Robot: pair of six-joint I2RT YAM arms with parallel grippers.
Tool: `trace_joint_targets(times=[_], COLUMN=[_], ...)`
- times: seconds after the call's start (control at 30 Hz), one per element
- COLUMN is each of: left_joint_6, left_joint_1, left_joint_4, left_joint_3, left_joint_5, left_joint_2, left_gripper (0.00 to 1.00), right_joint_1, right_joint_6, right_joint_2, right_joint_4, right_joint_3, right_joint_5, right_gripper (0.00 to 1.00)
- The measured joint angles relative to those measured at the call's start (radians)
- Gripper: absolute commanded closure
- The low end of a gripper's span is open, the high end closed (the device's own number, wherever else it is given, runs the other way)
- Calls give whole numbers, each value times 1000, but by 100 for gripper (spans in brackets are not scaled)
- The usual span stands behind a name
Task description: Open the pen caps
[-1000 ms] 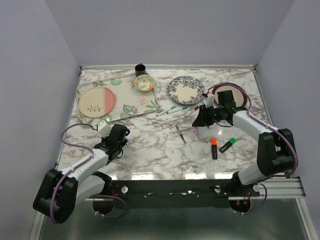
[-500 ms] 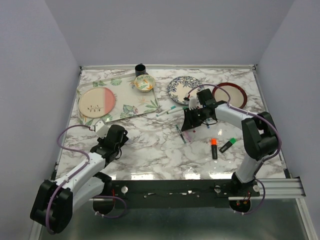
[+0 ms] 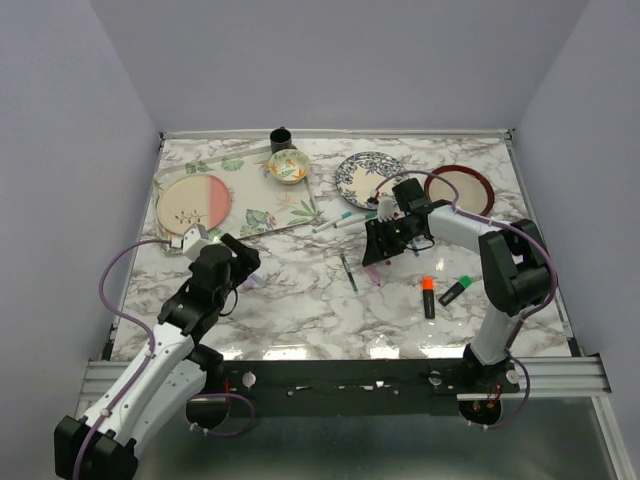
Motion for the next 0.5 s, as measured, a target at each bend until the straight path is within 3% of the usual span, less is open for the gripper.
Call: trace_joint_targets(times=[0.23,0.4,0.5], left_joint_6=[181,351,389], left_joint_1=[3,4,4], left_joint_4=[1,-57,-64], left_joint_3=[171,356,363], left_joint_5=[204,255,270], left_joint_2=[-73,-27,-17], left_gripper=[7,7,25], right_joint_1=[0,0,0], right_joint_6=[-39,-147,-218], right_joint_2=[-4,-47,-95], right_joint_4=[-41,-92,-119], right_joint_3=[37,80,81], right_joint_5=[-1,-38,-96], right_gripper=[30,29,29])
